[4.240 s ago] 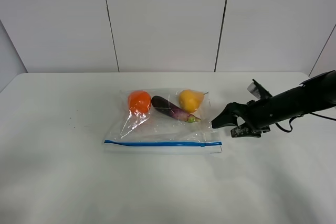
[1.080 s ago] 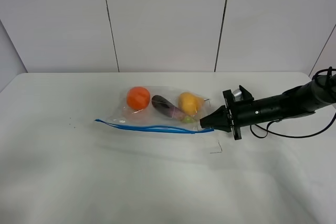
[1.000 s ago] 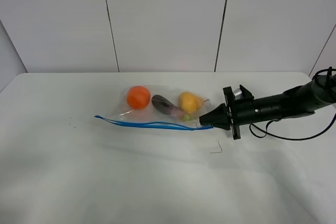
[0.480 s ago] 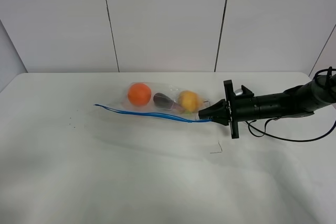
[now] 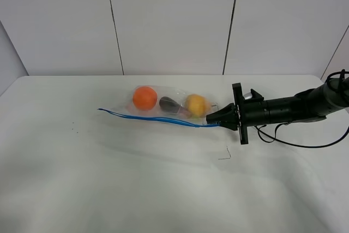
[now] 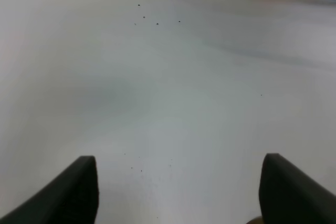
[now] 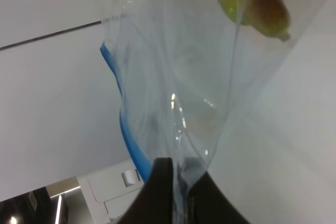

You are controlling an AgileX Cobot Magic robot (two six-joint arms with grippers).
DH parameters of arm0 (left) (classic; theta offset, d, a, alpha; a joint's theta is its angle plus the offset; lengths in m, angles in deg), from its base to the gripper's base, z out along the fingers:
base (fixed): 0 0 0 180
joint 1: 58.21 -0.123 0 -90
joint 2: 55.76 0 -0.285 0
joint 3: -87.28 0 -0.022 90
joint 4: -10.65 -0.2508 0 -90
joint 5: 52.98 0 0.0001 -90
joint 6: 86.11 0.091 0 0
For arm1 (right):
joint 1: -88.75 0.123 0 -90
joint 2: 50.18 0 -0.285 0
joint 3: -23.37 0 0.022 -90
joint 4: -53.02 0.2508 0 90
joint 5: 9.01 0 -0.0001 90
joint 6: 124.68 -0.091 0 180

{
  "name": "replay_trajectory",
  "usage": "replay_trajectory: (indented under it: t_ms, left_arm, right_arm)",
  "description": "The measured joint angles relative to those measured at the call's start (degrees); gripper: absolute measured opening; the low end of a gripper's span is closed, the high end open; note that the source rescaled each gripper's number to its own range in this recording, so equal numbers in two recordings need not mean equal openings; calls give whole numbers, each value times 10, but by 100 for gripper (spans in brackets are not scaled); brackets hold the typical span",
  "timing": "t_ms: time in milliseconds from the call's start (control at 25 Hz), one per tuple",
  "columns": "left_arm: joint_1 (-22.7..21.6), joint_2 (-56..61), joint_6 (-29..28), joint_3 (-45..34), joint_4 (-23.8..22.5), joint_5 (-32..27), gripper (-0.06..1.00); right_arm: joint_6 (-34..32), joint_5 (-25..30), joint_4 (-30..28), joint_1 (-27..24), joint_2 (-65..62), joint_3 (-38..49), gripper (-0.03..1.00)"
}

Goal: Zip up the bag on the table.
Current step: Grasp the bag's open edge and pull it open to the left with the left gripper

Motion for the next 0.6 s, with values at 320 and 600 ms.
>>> replay_trajectory:
  t_ms: [320,600]
  left_arm:
    - [0,0,0,0,-4,0,97]
    - [0,-42,0,52,-34,33,97]
  right_arm:
    - [-2,0,2,0,0,0,0]
    - [-18,1,4,0,0,0,0]
